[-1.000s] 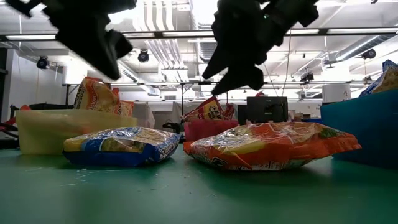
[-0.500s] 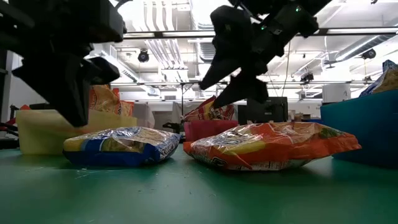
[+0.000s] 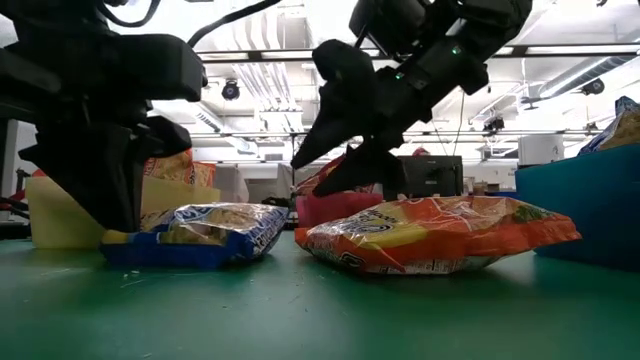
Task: Sort Maruchan noodles
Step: Put the blue noodle pack into the blue bin
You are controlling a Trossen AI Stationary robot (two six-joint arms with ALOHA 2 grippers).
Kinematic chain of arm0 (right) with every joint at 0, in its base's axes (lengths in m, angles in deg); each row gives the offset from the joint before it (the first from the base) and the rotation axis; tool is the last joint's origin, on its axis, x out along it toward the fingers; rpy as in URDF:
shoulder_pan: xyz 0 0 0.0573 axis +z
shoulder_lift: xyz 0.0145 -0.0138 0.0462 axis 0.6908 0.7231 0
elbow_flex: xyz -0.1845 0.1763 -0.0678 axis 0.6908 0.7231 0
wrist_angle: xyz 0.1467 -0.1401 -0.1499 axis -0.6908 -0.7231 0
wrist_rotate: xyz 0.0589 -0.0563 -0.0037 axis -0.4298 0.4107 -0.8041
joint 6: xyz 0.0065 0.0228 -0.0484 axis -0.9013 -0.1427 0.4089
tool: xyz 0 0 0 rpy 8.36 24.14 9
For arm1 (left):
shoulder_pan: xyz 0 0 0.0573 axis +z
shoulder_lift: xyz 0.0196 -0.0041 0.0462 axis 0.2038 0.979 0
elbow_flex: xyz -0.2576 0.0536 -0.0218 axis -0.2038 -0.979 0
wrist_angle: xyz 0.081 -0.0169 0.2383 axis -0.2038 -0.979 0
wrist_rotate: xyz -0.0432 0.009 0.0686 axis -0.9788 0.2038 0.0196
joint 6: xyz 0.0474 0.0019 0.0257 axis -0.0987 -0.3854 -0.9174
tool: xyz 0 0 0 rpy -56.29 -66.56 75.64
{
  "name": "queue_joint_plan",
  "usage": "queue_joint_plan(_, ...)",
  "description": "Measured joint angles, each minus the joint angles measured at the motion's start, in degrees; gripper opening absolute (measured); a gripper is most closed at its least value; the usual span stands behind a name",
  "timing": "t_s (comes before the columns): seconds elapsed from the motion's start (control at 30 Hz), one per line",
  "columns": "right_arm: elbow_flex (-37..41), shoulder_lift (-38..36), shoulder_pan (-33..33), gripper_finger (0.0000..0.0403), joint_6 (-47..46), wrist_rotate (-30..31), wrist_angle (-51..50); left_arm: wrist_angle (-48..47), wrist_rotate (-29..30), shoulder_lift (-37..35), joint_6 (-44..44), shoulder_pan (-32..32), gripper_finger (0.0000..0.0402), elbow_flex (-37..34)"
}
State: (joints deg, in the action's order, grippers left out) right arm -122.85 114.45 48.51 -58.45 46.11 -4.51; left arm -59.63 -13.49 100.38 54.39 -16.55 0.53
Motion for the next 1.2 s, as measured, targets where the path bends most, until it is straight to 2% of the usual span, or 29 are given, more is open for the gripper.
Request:
queue_joint_plan(0.17,0.0,0.42,-0.54,0.0238,0.66,-0.03,1.79,0.99,1.23,0.11,-0.01,0.01,0.0,-0.02)
queue_joint_plan(0.63,0.0,3.3,-0.72,0.0235,11.46,0.4,4.77,4.93,6.99,1.27,-2.43,0.02,0.0,-0.09)
queue_joint_plan(0.77,0.0,3.3,-0.87,0.0233,11.13,0.42,5.11,4.65,7.1,0.78,-2.64,-0.03,0.0,-0.09)
queue_joint_plan(0.83,0.0,3.3,-1.12,0.0233,6.82,0.39,5.76,4.23,7.13,0.08,-2.64,-0.15,0.0,-0.09)
queue_joint_plan(0.97,0.0,3.3,-1.56,0.0258,2.58,0.38,6.07,2.95,7.3,-0.42,-2.66,-0.42,0.0,-0.09)
queue_joint_plan(1.2,0.0,3.46,-2.22,0.0335,-0.63,-0.11,6.18,2.35,7.54,-0.03,-2.62,-0.52,0.0,-0.11)
